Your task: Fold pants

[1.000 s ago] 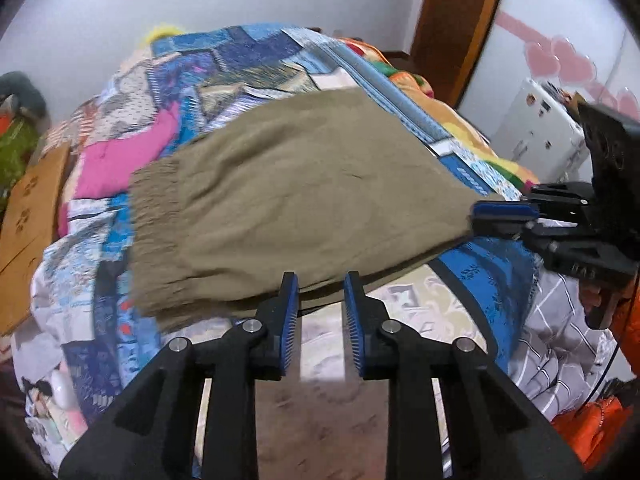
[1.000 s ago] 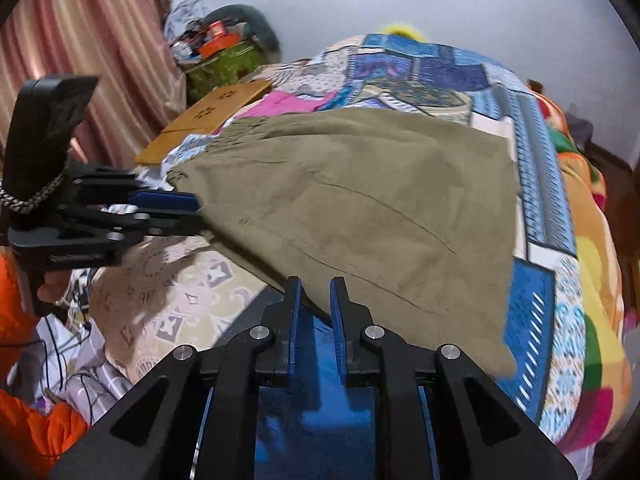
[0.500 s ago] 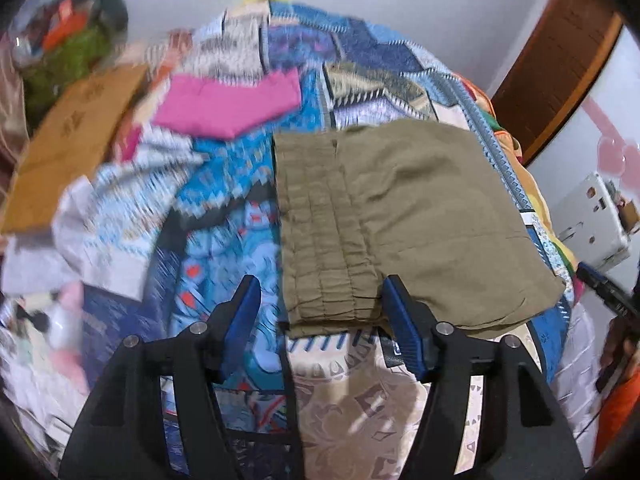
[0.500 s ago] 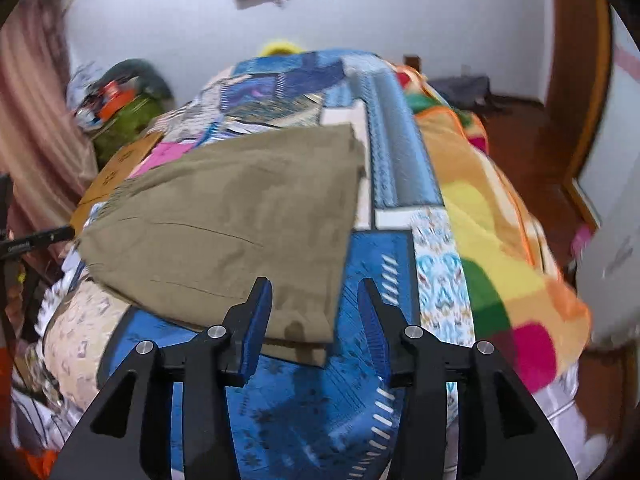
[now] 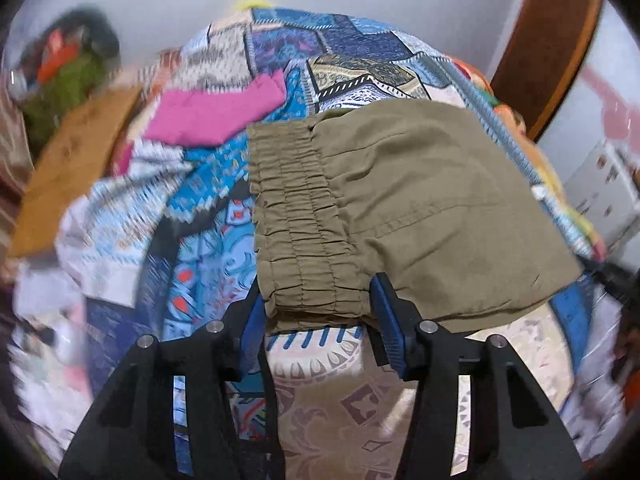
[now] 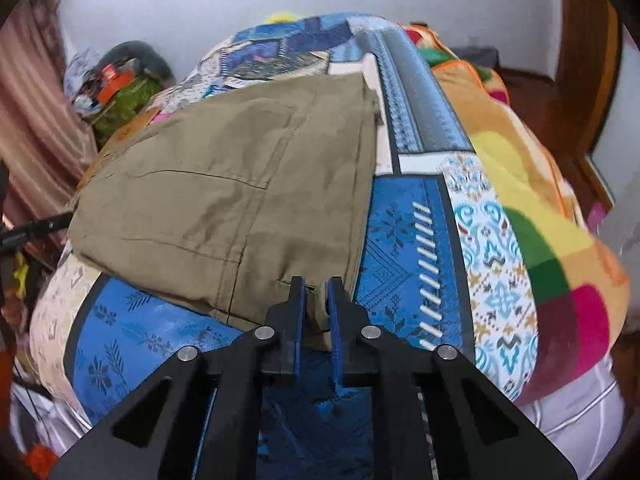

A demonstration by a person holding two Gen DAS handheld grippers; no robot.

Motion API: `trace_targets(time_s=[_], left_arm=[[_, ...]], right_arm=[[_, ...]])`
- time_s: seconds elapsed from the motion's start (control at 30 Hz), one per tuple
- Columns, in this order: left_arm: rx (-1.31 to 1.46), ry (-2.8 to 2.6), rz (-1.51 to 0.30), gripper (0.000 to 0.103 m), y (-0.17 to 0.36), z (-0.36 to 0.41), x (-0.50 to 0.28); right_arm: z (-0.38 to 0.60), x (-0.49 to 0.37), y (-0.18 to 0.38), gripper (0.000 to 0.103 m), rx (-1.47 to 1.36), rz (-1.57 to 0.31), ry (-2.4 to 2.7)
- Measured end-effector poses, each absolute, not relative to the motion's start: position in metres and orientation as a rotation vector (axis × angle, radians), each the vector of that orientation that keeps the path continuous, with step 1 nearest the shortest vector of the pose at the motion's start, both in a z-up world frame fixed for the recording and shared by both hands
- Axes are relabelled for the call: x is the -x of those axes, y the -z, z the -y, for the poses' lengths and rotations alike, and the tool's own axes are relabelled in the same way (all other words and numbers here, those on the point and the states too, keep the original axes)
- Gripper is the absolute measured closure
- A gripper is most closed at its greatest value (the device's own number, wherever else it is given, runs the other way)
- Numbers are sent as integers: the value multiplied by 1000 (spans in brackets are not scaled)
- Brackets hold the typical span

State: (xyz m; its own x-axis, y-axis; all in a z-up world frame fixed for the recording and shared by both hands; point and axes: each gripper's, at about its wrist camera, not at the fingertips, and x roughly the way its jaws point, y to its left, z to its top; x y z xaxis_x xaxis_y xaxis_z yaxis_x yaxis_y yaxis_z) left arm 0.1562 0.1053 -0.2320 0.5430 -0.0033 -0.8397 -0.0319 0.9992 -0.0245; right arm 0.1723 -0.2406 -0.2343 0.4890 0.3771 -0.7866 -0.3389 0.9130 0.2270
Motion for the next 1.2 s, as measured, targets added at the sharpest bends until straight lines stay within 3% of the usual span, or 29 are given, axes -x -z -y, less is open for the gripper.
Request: trace_targets(time_s=[0.1, 0.33, 0.63, 0.73, 0.8, 0.83, 0.97, 1.07, 1.2], left_arm=[[-4, -32, -991, 54, 230, -103, -155], [86, -32, -1027, 54, 243, -118, -150], [16, -34, -1013, 45, 216, -119, -159], [77, -24, -983, 38, 199, -132, -177], [75, -50, -963, 35, 191, -140, -195], [72, -57, -960, 35, 190, -142, -202], [59, -66, -976, 34, 194, -153, -247], [58, -54, -1008, 34, 208, -158, -274], [99, -8, -1064, 34, 231, -164, -299]], right_arm=[[239, -169, 229, 99, 24, -947, -446], [248, -165, 244, 100, 13, -982, -462], [252, -181, 224, 98, 28, -1013, -470], [260, -197, 205, 88, 11, -957, -461], [262, -210, 197, 64, 5, -919, -449], [262, -219, 192, 60, 4, -889, -441], [255, -258, 184, 57, 9, -850, -445], [247, -289, 188, 49, 5, -847, -455], [235, -333, 196, 49, 7, -848, -463]])
